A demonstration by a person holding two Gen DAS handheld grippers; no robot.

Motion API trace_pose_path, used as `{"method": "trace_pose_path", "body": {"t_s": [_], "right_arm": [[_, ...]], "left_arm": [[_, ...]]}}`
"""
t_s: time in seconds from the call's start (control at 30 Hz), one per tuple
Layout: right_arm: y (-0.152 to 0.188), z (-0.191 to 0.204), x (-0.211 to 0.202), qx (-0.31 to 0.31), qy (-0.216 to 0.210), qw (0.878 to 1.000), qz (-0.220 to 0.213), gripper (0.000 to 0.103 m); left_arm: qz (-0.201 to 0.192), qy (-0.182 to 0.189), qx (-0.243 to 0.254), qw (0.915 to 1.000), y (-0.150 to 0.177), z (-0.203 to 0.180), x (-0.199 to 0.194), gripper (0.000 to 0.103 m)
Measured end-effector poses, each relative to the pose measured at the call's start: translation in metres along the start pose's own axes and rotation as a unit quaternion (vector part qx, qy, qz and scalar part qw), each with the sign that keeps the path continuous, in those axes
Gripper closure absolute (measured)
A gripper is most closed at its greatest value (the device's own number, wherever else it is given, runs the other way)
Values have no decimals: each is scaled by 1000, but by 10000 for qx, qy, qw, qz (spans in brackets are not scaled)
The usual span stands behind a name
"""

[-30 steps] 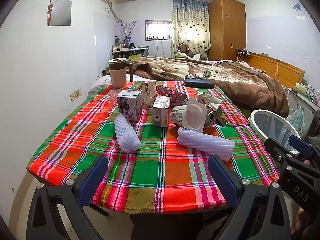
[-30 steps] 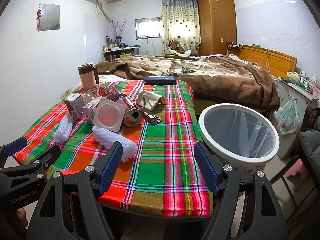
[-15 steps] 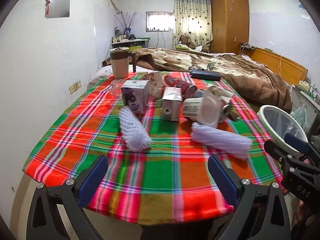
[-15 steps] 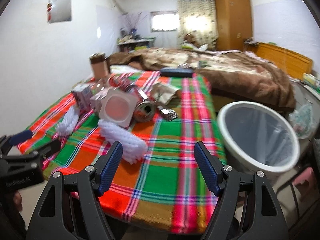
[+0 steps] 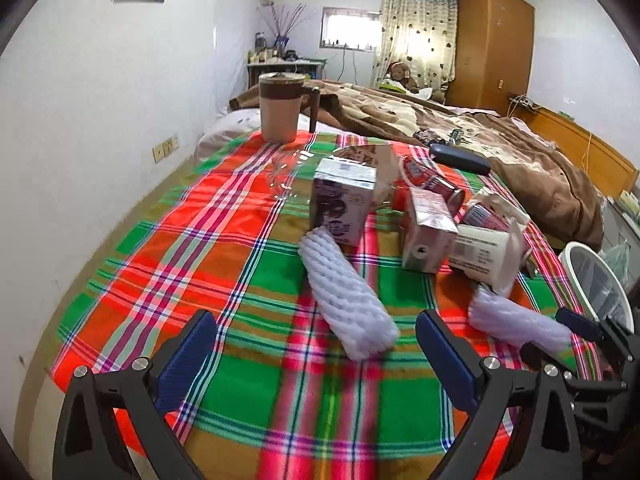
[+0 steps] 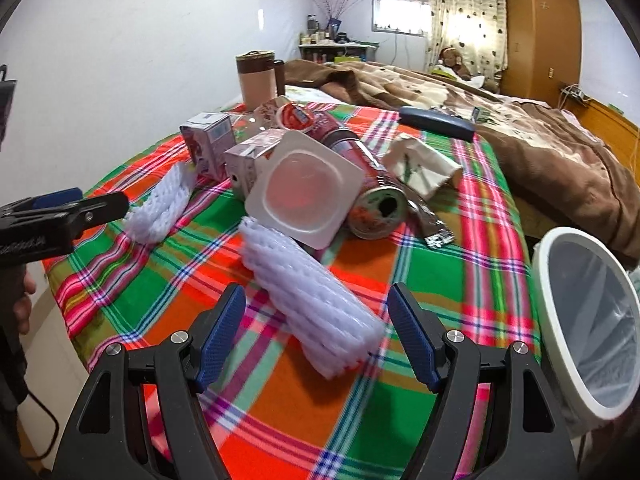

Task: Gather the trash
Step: 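Grasp a white foam net with the left tool while the right tool grasps the other foam net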

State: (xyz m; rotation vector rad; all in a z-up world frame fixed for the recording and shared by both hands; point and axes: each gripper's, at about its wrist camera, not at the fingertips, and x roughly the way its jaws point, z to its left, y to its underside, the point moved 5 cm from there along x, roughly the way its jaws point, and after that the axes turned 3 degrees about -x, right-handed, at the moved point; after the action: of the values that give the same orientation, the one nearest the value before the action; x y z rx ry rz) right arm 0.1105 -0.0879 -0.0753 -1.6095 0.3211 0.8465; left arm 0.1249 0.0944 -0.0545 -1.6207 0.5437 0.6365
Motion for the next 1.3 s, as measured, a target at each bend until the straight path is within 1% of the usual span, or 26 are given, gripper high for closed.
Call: {"method": "trace_pose_path", "body": {"t_s": [0.1, 0.13, 0.17, 0.33, 0.37, 0.43, 0.5, 0.53, 0.57, 0.83, 0.9, 1.0, 1.03, 1.17, 1.3], "right_arm": [[-3, 1, 7, 25, -3, 10000, 50, 39], [-2, 1, 8, 32, -6, 10000, 72, 43], [-2, 1, 9, 38, -18, 9999, 106, 44], [-1, 4, 13, 63, -99, 9998, 168, 54], [0, 4, 12, 96, -137, 9997, 177, 55], [-1, 4, 13, 146, -174, 9996, 167, 64], [-1, 4, 12, 216, -210, 9994, 155, 69], [0, 3, 12, 241, -240, 9993, 150, 72], [0, 4, 12, 258, -265, 9992, 157, 73], [2, 4, 13, 333, -366, 9987, 149, 78], [2, 2, 13, 375, -381, 9985, 138, 78], [2, 0, 13, 439, -412, 9981, 136, 79], [2, -1, 14, 460, -413, 9980, 128, 80], [3, -3, 11, 519, -444, 9976, 101, 80], [2, -4, 7, 584, -458, 9972, 19, 82]], "left_arm": [[108, 68, -64, 9999, -6, 2, 12, 3], [165, 93, -51, 9998, -8, 2, 17, 7], [220, 66, -59, 9997, -9, 2, 23, 11], [415, -92, -66, 9991, -11, 2, 38, 13], [448, -74, -72, 9989, -10, 1, 41, 17], [515, -90, -29, 9986, -11, -2, 47, 25], [566, -86, -30, 9984, -12, -3, 51, 30], [655, -58, -48, 9978, -11, -3, 56, 34], [723, -7, -89, 9973, -11, -4, 59, 36], [963, 1, -118, 9953, -8, -8, 74, 37], [951, -41, -105, 9954, -9, -8, 76, 44], [928, 23, -77, 9957, -9, -11, 76, 62], [915, 77, -66, 9958, -10, -13, 76, 69], [816, 97, -79, 9966, -8, -15, 72, 74], [717, 162, -49, 9973, -5, -18, 62, 75]]}}
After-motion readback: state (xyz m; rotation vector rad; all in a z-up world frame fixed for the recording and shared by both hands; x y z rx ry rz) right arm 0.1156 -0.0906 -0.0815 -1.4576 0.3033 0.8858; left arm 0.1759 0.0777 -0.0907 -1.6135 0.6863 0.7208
